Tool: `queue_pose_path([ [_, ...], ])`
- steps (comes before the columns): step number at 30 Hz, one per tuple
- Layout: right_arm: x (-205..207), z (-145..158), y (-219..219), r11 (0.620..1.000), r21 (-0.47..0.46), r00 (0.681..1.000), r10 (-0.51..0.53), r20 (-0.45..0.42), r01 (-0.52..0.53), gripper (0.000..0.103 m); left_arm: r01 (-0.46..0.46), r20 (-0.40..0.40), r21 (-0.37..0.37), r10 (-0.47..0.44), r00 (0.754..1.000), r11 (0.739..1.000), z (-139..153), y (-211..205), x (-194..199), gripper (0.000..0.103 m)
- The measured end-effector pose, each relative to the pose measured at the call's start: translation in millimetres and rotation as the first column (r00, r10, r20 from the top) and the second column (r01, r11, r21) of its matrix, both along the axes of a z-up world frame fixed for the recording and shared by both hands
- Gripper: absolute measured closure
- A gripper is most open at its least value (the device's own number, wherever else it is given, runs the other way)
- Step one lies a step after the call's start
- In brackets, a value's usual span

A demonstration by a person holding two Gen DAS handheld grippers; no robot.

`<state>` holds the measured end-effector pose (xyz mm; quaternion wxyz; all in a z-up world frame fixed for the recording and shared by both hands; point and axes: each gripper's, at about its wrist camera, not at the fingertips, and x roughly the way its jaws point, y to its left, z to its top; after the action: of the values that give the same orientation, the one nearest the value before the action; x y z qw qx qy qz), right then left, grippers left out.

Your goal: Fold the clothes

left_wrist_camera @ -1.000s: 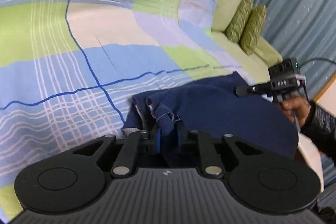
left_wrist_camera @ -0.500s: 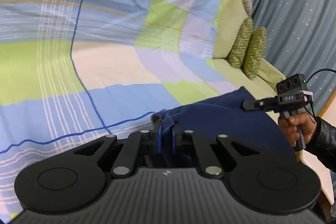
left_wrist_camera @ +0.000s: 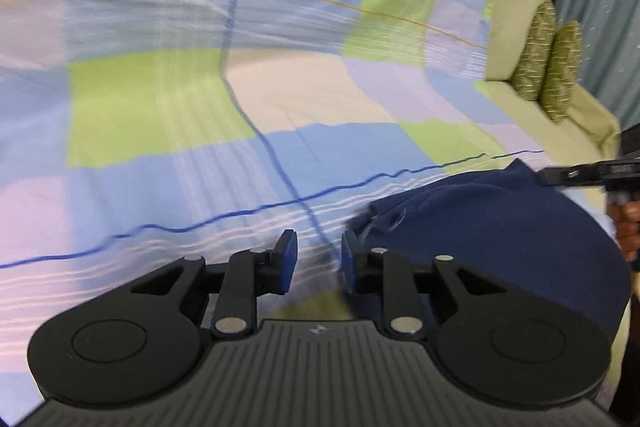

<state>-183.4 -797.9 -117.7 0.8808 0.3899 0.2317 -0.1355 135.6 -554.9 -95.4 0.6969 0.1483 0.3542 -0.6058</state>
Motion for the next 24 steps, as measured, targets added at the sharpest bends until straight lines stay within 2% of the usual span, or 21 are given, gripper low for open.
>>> queue_pose_path([
  [3,-23,32,27,0.984,-0.172,0.998,-0.055,-0.033,0.049,0.081,0.009,0.058,-0.045,-0.007,0.998,0.999,22,22,-19,0.073],
  [6,-41,52,68,0.965,-0.255,0.998,-0.065,-0.007,0.061,0.081,0.086,0.105,-0.08,-0.077,0.992,0.993,36,33,-57,0.073],
  [9,-40,58,109,0.954,-0.3,1.0,0.014,0.014,-0.009,0.081,0.2,0.152,-0.083,-0.186,0.971,0.976,32,30,-104,0.073],
  [10,-34,58,128,0.942,-0.332,0.998,0.063,0.012,-0.056,0.081,0.241,0.188,-0.065,-0.226,0.956,0.968,26,26,-122,0.073],
  [13,-6,47,170,0.868,-0.453,0.979,0.186,-0.08,-0.202,0.086,0.281,0.315,0.018,-0.273,0.909,0.959,0,21,-149,0.072],
  [15,6,31,179,0.816,-0.514,0.963,0.191,-0.19,-0.263,0.09,0.274,0.271,0.008,-0.266,0.925,0.962,-7,25,-144,0.072],
  [16,6,22,177,0.816,-0.506,0.957,0.195,-0.216,-0.28,0.094,0.266,0.236,-0.007,-0.257,0.937,0.964,-8,29,-139,0.072],
  [18,-1,16,171,0.839,-0.469,0.958,0.205,-0.201,-0.278,0.098,0.263,0.232,-0.008,-0.254,0.939,0.965,-5,34,-136,0.073],
  [21,-17,24,159,0.856,-0.438,0.959,0.216,-0.184,-0.276,0.103,0.252,0.244,0.001,-0.245,0.938,0.968,9,38,-132,0.075],
  [24,-20,43,145,0.852,-0.471,0.973,0.183,-0.141,-0.229,0.103,0.23,0.26,-0.04,-0.212,0.942,0.972,24,27,-125,0.075],
])
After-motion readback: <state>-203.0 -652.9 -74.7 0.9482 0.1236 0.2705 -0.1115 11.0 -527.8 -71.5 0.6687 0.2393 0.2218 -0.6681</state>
